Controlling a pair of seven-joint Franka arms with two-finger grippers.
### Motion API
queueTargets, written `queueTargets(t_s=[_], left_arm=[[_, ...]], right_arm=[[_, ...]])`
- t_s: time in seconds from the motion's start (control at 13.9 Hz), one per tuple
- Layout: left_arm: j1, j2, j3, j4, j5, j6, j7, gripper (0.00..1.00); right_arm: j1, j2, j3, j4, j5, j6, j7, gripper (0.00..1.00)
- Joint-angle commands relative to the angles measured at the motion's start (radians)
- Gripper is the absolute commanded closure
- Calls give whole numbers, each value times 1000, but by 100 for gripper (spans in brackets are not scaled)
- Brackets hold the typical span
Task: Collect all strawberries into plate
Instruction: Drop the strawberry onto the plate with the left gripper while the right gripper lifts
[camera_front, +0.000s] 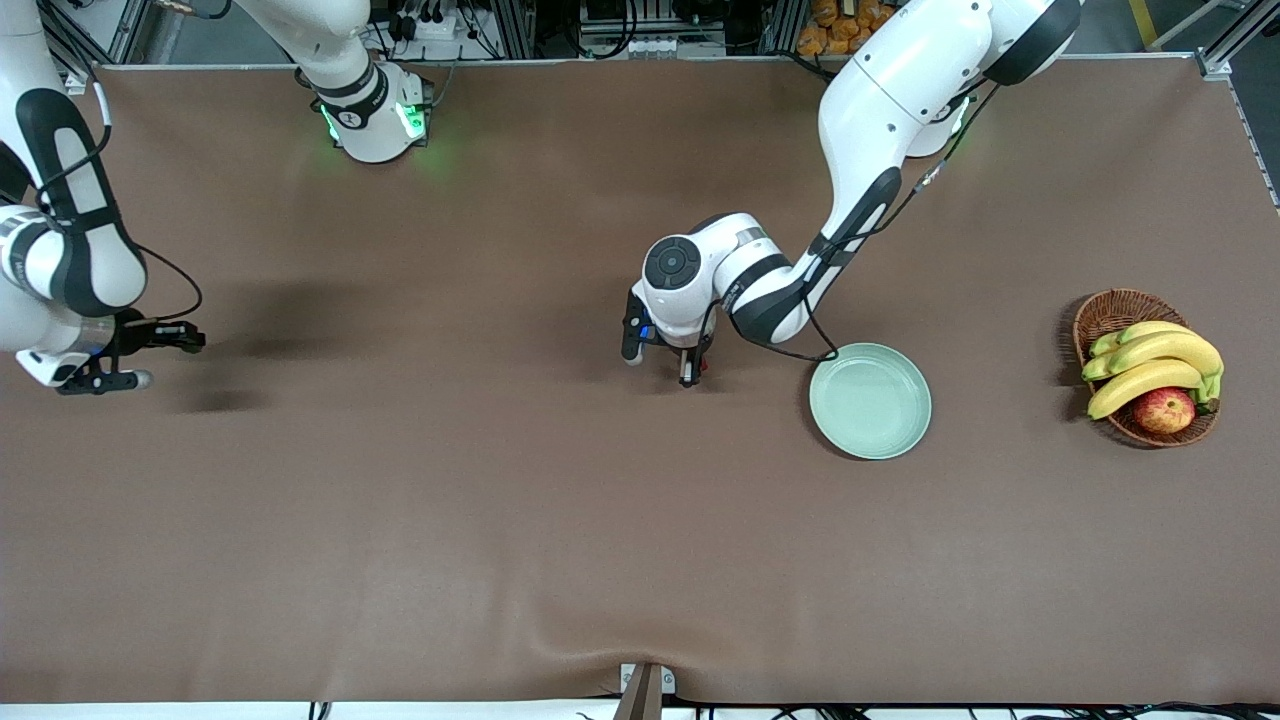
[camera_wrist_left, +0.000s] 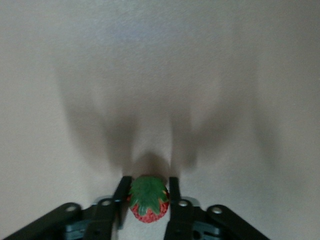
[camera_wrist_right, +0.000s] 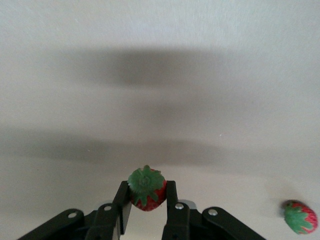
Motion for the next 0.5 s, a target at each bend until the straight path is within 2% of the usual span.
queueTargets(t_s=[0.0,0.29,0.43], left_arm=[[47,-16,4,17,17,-53,-12,100],[215,-198,-45,14,-20,-370,87,100],[256,-251,-50,14,-28,-487,121,100]], right_arm=[[35,-2,-3,55,3,-70,59,100],[101,-2,-3,151,4,-217,166,100],[156,-2,-1,197,33,-297,259,100]])
